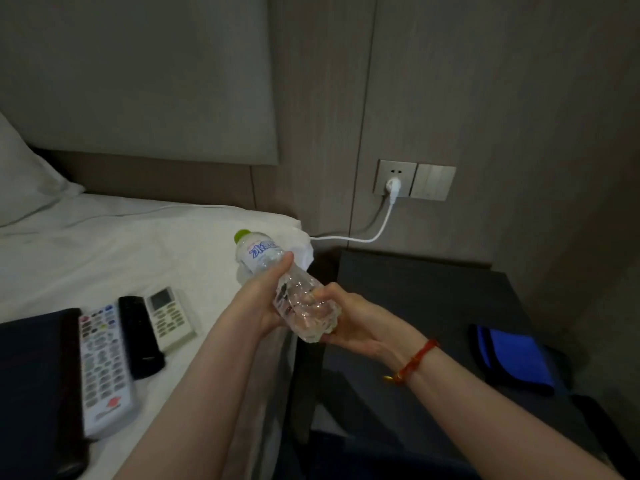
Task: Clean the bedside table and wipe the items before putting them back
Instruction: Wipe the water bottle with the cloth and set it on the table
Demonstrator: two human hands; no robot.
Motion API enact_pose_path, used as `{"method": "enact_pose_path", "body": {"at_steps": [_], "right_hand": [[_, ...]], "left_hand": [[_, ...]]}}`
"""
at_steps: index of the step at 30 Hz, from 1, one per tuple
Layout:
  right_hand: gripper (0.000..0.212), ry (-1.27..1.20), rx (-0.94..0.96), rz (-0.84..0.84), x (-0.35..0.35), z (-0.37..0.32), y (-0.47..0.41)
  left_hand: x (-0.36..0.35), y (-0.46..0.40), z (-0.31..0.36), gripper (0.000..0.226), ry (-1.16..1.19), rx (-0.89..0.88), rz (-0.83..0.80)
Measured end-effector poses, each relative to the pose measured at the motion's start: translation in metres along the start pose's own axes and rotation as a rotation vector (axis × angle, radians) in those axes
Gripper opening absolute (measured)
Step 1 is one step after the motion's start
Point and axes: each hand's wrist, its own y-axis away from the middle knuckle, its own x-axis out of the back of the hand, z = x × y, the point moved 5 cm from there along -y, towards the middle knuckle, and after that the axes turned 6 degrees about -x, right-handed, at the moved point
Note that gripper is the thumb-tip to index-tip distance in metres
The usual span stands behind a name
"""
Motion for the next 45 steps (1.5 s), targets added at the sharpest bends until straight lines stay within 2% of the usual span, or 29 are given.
{"method": "enact_pose_path", "body": {"at_steps": [2, 5, 7, 9, 11, 13, 15, 18, 22, 25, 27, 29, 37, 39, 43, 45], "right_hand": [[0.037, 0.025, 0.057, 0.010, 0.020, 0.000, 0.012], [0.032, 0.040, 0.165, 0.009, 0.057, -0.001, 0.029], [0.043, 0.065, 0.170, -0.008, 0.077, -0.001, 0.035], [0.055, 0.105, 0.124, 0.045, 0.113, 0.005, 0.040], [0.049, 0.245, 0.105, 0.251, 0.159, 0.012, 0.044], [0.038, 0.535, 0.102, 0.623, 0.213, 0.019, 0.051], [0.042, 0.756, 0.066, 0.958, 0.263, 0.027, 0.061], [0.039, 0.796, 0.022, 1.176, 0.313, 0.040, 0.068], [0.017, 0.913, -0.013, 1.154, 0.332, 0.045, 0.057], [0.028, 0.993, -0.035, 1.146, 0.334, 0.044, 0.047], [0.032, 1.018, -0.073, 1.167, 0.335, 0.044, 0.044], [0.028, 1.023, -0.095, 1.183, 0.338, 0.044, 0.043], [0.020, 1.081, -0.147, 1.188, 0.341, 0.047, 0.041], [0.018, 1.024, -0.140, 1.209, 0.342, 0.045, 0.040], [0.016, 0.699, -0.037, 1.339, 0.354, 0.043, 0.053], [0.021, 0.586, 0.027, 1.344, 0.357, 0.042, 0.061]], "left_hand": [[-0.021, -0.004, -0.010, 0.046, 0.022, 0.007, -0.017], [-0.060, -0.007, -0.032, 0.016, -0.019, -0.016, -0.114], [-0.072, -0.011, -0.046, 0.010, -0.033, -0.030, -0.169], [-0.086, -0.018, -0.066, 0.010, -0.061, -0.053, -0.184], [-0.098, -0.024, -0.089, 0.010, -0.089, -0.040, -0.217], [-0.109, -0.029, -0.111, 0.011, -0.129, -0.027, -0.245], [-0.117, -0.035, -0.130, 0.014, -0.152, -0.018, -0.267], [-0.125, -0.039, -0.152, 0.029, -0.140, 0.033, -0.310], [-0.135, -0.046, -0.171, 0.038, -0.167, 0.082, -0.339], [-0.141, -0.049, -0.180, 0.035, -0.203, 0.091, -0.353], [-0.144, -0.050, -0.185, 0.025, -0.199, 0.102, -0.350], [-0.146, -0.051, -0.188, 0.018, -0.189, 0.113, -0.350], [-0.151, -0.050, -0.190, 0.021, -0.179, 0.095, -0.389], [-0.150, -0.050, -0.190, 0.022, -0.181, 0.091, -0.396], [-0.145, -0.049, -0.189, 0.031, -0.186, 0.098, -0.399], [-0.143, -0.047, -0.187, 0.039, -0.189, 0.106, -0.405]]}}
